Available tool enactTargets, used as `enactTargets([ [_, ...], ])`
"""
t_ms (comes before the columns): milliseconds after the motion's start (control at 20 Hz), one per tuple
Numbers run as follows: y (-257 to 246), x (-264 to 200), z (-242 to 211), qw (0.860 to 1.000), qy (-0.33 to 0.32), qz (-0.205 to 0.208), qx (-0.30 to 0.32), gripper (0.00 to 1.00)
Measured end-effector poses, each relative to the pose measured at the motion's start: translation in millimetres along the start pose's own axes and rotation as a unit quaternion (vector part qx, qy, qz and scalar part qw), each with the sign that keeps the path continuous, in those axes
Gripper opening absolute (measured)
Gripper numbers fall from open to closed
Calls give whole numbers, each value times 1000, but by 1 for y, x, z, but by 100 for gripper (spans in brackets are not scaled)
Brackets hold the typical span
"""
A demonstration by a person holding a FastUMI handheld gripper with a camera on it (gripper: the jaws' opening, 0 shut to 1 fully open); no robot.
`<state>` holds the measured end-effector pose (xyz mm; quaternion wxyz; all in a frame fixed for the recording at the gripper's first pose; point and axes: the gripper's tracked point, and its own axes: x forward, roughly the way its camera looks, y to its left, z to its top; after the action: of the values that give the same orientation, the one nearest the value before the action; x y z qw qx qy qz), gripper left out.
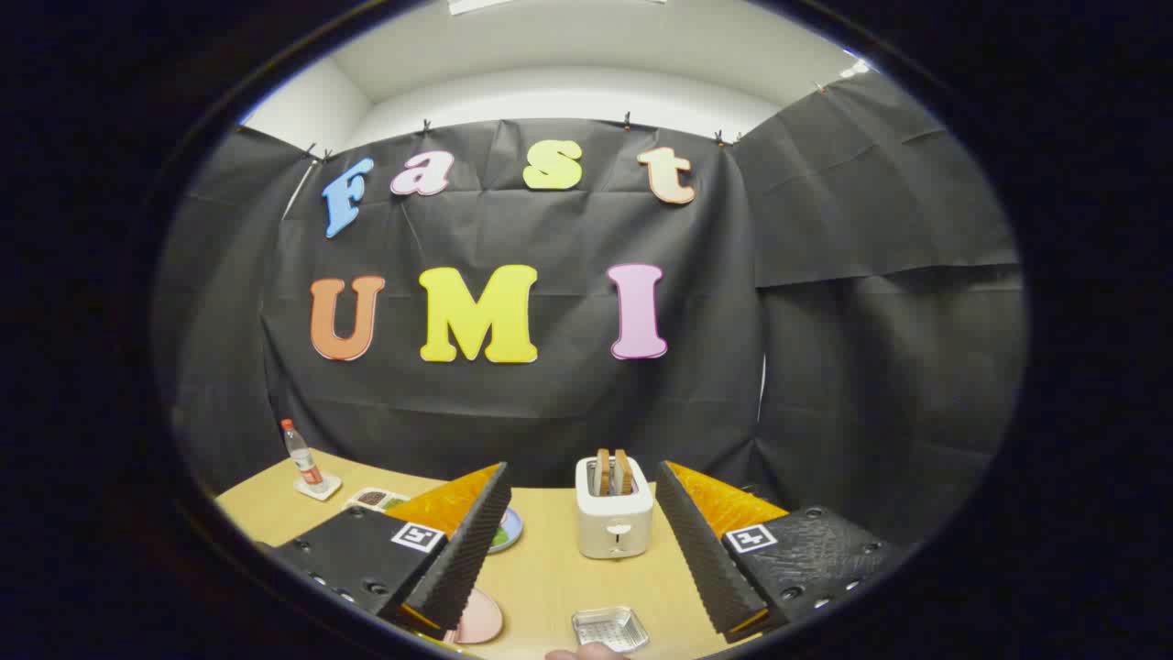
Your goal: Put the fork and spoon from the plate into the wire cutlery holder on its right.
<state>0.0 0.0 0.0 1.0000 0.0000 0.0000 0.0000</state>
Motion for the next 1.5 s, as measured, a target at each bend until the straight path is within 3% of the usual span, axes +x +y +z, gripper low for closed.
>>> enactTargets([
  [1050, 38, -1, -11, 999, 22, 43, 2, 95],
  [1300, 65, -7, -40, 997, 53, 62, -8, 95],
  [1500, 89, -12, -88, 992, 103, 74, -21, 95],
])
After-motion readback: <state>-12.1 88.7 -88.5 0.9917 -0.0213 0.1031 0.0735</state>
